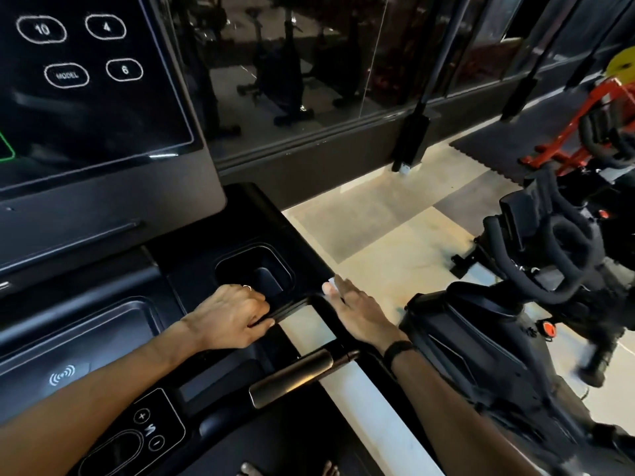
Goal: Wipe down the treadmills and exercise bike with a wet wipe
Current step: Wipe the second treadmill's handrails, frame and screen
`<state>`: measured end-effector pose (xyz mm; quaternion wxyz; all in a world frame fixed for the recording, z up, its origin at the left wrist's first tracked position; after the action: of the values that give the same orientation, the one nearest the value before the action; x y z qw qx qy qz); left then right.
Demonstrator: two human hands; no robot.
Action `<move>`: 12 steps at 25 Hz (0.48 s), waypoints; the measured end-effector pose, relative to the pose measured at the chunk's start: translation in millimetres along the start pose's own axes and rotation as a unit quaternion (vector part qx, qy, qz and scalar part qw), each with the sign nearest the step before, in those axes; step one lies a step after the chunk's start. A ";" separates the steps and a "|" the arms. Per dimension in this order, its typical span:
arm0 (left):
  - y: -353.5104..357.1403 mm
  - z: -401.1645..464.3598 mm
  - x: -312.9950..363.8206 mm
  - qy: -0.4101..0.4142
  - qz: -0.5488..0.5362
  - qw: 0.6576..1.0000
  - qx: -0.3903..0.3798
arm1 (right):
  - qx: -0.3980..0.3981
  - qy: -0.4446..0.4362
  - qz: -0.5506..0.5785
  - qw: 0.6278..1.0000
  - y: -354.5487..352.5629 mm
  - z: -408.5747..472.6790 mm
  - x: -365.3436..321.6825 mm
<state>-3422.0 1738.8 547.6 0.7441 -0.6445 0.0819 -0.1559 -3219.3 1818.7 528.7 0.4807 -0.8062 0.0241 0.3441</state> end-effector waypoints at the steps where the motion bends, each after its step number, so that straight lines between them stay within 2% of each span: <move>1: 0.5 1.9 0.5 0.002 0.012 1.000 -0.005 | 0.002 0.016 -0.032 0.999 -2.1 -7.4 6.7; 3: 2.0 4.7 2.4 -0.002 0.034 0.999 -0.015 | 0.007 0.040 -0.089 0.995 -6.9 -28.3 13.2; 6: 4.2 11.2 1.3 -0.012 0.054 0.998 -0.014 | 0.016 0.019 -0.146 0.989 0.9 -62.3 0.7; 9: 5.5 13.9 4.7 -0.009 0.040 0.999 -0.015 | -0.006 0.013 -0.150 0.989 17.6 -60.5 -5.2; 12: 3.6 27.9 12.6 0.002 0.018 1.000 -0.010 | -0.002 -0.028 -0.070 0.997 19.0 -28.7 -1.9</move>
<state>-3400.7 1761.0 549.5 0.7401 -0.6501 0.0963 -0.1429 -3212.5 1785.2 524.0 0.5022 -0.7970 -0.0470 0.3323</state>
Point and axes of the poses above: each hand's wrist, its own z-axis towards the middle knuckle, its own y-axis out of the palm, x = y × z, the point moved 6 cm from there along z, towards the middle knuckle, and after that the axes turned 4 degrees about -y, right-handed, at the moved point
